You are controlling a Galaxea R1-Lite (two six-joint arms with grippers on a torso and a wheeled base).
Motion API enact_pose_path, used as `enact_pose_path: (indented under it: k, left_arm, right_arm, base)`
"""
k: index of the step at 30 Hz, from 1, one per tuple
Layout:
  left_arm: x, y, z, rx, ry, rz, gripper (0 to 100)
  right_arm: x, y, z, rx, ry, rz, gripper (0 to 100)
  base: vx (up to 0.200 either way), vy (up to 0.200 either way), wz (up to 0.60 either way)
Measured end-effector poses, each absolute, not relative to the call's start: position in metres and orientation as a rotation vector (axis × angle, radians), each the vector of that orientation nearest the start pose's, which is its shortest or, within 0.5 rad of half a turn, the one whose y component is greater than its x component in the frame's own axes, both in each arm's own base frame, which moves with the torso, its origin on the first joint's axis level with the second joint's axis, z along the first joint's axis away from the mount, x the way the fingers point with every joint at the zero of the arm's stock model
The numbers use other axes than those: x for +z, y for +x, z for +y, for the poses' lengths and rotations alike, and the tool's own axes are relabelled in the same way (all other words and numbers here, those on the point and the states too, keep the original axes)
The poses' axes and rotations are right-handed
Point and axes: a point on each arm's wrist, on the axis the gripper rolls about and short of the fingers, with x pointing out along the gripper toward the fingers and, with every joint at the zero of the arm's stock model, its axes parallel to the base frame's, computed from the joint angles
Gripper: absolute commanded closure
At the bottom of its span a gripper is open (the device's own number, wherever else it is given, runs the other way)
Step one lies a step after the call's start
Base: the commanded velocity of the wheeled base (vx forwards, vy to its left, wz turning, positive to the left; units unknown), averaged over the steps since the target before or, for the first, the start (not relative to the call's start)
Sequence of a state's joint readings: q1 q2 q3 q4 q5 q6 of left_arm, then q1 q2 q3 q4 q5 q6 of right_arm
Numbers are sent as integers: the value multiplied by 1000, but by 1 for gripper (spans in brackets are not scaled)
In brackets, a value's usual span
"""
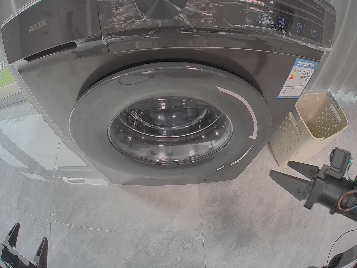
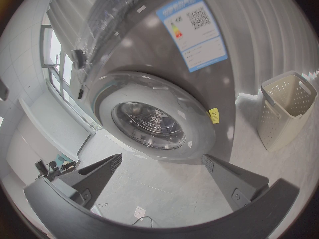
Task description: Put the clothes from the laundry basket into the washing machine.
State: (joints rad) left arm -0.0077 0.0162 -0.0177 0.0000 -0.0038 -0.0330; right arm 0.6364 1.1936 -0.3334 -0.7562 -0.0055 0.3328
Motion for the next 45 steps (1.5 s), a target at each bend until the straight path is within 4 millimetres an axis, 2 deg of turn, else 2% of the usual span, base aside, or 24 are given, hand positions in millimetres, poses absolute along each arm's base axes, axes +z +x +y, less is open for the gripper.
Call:
enact_pose_path:
  k: [5, 9, 18, 23, 26, 33, 45]
  left_arm:
    - [81, -23, 0, -11, -33, -1, 0]
    - [81, -23, 0, -11, -33, -1, 0]
    - [81, -23, 0, -11, -37, -1, 0]
    - [81, -23, 0, -11, -39, -1, 0]
    - [81, -23, 0, -10, -40, -1, 0]
    - [81, -23, 0, -10, -44, -1, 0]
    - [81, -23, 0, -9, -45, -1, 0]
  right_arm:
    - [178, 97, 66, 584, 259, 131, 0]
    - [164, 75, 38, 464, 203, 84, 0]
    - [134, 27, 7, 244, 126, 72, 0]
    - [119, 1, 3, 150, 81, 24, 0]
    - [110, -7, 4, 114, 50, -7, 0]
    - [101, -15, 5, 82, 10, -76, 0]
    - [88, -20, 5, 190, -11, -25, 0]
  base:
    - [0, 0, 0]
    - [0, 0, 0]
    - [0, 0, 0]
    - [0, 0, 0]
    - [0, 0, 0]
    - [0, 0, 0]
    - [0, 0, 0]
